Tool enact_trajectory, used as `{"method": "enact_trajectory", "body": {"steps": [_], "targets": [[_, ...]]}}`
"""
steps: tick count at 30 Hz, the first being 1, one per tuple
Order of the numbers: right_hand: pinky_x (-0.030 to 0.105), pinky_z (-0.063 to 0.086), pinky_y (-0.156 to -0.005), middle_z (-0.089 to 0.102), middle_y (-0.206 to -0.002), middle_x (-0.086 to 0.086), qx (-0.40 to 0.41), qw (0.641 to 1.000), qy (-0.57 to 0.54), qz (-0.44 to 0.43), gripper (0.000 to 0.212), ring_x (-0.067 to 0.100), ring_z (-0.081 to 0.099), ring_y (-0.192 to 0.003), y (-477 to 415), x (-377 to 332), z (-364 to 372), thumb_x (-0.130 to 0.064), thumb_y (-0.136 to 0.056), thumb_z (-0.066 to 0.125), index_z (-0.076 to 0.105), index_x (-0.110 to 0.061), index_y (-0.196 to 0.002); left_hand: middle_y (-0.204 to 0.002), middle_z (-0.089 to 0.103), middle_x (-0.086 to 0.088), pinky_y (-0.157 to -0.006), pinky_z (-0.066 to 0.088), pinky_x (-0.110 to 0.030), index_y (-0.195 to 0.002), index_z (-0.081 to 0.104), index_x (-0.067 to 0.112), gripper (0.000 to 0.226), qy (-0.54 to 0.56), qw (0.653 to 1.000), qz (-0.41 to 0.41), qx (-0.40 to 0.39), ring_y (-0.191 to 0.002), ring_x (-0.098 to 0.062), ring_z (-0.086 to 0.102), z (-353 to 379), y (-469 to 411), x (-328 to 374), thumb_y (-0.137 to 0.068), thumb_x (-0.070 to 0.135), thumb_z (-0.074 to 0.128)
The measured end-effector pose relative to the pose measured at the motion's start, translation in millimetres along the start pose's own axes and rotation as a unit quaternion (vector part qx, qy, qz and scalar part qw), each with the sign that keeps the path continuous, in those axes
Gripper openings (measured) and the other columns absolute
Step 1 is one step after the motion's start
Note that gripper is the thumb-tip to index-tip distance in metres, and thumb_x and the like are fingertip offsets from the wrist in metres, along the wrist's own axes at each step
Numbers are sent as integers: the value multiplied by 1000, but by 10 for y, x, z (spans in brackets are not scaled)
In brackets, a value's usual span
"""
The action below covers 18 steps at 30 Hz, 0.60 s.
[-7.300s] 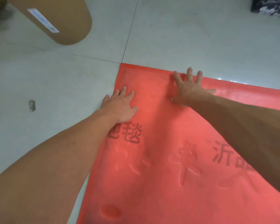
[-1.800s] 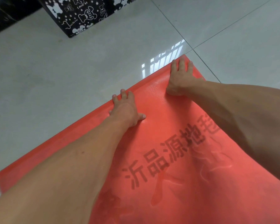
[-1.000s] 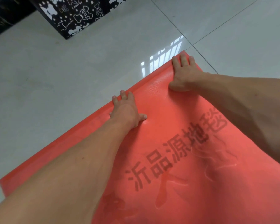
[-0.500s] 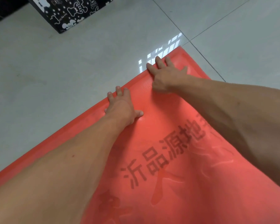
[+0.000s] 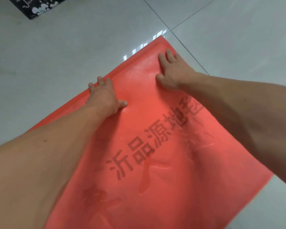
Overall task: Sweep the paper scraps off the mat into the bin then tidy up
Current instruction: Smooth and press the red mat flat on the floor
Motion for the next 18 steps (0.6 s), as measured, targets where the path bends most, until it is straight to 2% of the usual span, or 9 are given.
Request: {"method": "enact_trajectory", "body": {"steps": [2,6,18], "targets": [[41,3,-120,0,-161,17,14,999,-25,31,77,26,-4,-149,185,68,153,-51,-96,25,0,-6,-154,-161,5,-10,-110,28,-57,-152,15,11,102,-15,1000,8,13,-144,-41,9,11,-14,-5,-78,51,72],[43,11,-119,5,-162,14,46,982,-143,116,81,26,5,-148,582,281,280,-56,-96,32,5,-6,-154,-157,16,-21,-113,23,-49,-148,22,3,98,-66,996,33,46,-139,-43,22,16,2,25,-78,54,69],[50,14,-118,4,-162,12,38,966,-153,203,88,27,4,-149,1860,676,885,-66,-92,28,4,-8,-154,-130,41,-27,-96,42,-56,-127,44,1,85,-59,993,57,85,-114,-52,47,53,-134,-99,-69,54,78]]}}
Point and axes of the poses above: each hand's wrist, its own y-axis away from the middle knuckle, its own z-axis out of the palm, x = y × z, the point moved 2 cm from there along -y, towards the middle knuckle
